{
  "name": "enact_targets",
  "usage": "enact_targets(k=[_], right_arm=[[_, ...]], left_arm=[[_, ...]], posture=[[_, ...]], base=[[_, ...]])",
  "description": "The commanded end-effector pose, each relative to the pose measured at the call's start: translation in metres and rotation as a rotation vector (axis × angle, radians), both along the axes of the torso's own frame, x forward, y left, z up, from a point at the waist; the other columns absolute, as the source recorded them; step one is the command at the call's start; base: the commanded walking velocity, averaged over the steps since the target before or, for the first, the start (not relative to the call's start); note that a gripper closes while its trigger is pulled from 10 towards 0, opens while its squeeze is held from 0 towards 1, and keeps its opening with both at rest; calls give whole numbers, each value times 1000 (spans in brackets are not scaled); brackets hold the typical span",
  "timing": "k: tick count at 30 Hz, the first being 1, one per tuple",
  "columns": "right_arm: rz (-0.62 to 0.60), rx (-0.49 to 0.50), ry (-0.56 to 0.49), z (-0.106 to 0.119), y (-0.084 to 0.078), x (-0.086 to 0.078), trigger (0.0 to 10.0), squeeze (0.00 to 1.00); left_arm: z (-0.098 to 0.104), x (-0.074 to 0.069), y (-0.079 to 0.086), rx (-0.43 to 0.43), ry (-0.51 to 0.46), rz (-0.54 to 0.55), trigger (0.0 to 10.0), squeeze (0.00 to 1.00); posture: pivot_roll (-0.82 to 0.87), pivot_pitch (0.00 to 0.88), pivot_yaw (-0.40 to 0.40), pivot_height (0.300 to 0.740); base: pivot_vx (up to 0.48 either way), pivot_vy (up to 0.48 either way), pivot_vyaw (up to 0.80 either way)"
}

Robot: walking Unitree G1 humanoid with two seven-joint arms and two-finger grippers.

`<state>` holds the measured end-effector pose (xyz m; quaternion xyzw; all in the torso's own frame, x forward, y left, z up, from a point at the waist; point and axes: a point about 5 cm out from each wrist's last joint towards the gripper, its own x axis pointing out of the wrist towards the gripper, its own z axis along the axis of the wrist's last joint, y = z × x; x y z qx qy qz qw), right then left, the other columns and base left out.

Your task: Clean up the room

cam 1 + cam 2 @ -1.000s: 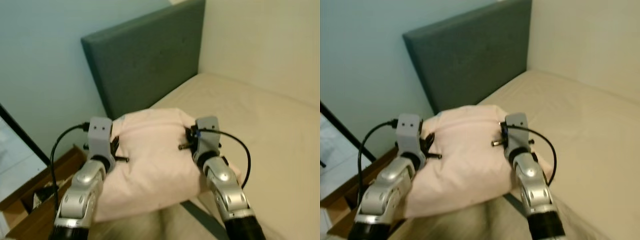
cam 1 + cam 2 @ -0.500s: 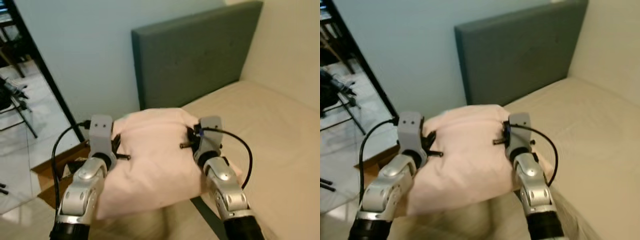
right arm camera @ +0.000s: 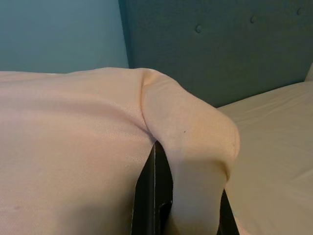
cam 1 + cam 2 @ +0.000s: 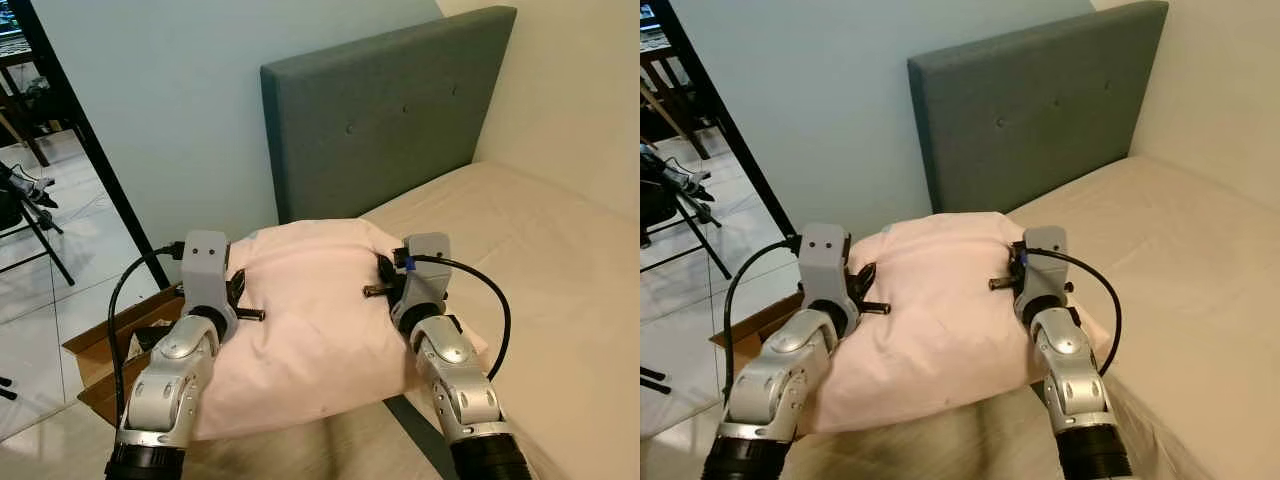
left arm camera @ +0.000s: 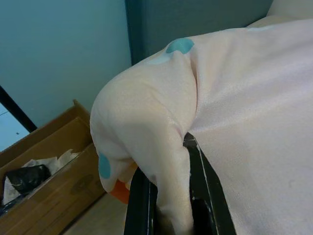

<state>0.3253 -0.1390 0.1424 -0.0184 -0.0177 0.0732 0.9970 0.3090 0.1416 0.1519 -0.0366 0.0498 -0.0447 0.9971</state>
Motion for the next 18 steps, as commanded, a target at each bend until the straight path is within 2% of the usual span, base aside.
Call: enact_targets(k=[1, 8, 10, 13, 18], right_arm=[[-18, 0, -91, 17, -3, 0, 10000, 0], [-20, 3, -156, 31, -3, 2, 10000, 0], [-28, -18, -233, 46, -3, 3, 10000, 0], [-33, -20, -276, 55, -3, 5, 10000, 0], [-31, -24, -256, 51, -2, 6, 10000, 0]], left_arm=[[10, 2, 6, -14, -40, 30, 10000, 0], [14, 2, 9, -25, -63, 43, 10000, 0], [18, 2, 10, -36, -85, 45, 10000, 0], [22, 3, 10, -54, -107, 44, 10000, 0], [23, 3, 10, -56, -113, 46, 10000, 0]], posture=[[-77, 78, 45, 740], [-78, 74, 44, 740], [-78, 70, 44, 740], [-80, 71, 42, 740], [-80, 71, 42, 740]], base=[[337, 0, 0], [367, 0, 0], [379, 0, 0], [376, 0, 0], [374, 0, 0]])
